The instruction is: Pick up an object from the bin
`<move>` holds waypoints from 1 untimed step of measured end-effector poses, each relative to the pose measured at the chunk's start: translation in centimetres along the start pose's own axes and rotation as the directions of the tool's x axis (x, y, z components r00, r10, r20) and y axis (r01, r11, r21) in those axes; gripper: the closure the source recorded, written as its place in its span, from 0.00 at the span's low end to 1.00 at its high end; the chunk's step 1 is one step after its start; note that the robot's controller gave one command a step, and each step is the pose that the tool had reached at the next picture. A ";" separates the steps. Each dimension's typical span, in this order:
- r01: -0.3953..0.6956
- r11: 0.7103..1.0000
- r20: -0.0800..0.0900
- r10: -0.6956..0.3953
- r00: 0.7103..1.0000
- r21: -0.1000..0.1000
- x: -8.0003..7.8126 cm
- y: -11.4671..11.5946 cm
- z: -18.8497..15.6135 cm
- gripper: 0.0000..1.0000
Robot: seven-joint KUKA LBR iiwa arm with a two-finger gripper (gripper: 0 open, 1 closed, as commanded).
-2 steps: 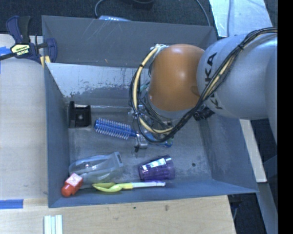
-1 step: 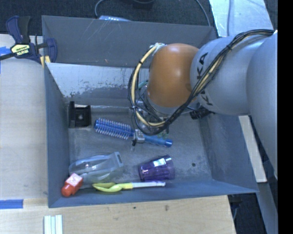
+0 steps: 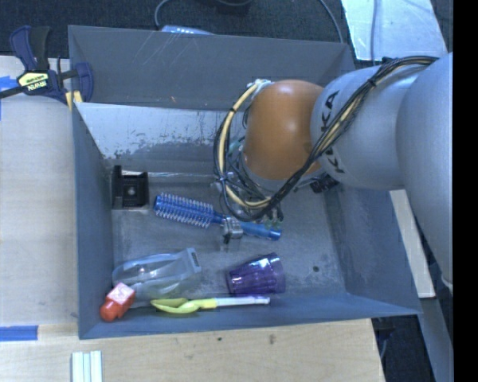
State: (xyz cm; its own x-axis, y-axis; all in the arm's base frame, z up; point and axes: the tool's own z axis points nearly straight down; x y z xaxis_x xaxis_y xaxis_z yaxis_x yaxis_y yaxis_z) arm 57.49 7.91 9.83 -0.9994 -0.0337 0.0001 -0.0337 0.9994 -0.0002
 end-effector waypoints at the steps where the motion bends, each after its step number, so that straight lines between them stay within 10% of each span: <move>1: 0.105 0.994 0.004 -0.105 0.994 0.001 -0.4 -0.3 0.5 0.00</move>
Offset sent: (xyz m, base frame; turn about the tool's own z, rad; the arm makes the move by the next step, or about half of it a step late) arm -0.0144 -0.0325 -0.0158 0.0390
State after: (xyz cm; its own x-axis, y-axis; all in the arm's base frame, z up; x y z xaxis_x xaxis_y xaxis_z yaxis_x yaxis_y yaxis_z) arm 57.93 7.65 9.29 -0.9904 -0.1383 -0.0036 -0.1383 0.9904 -0.0015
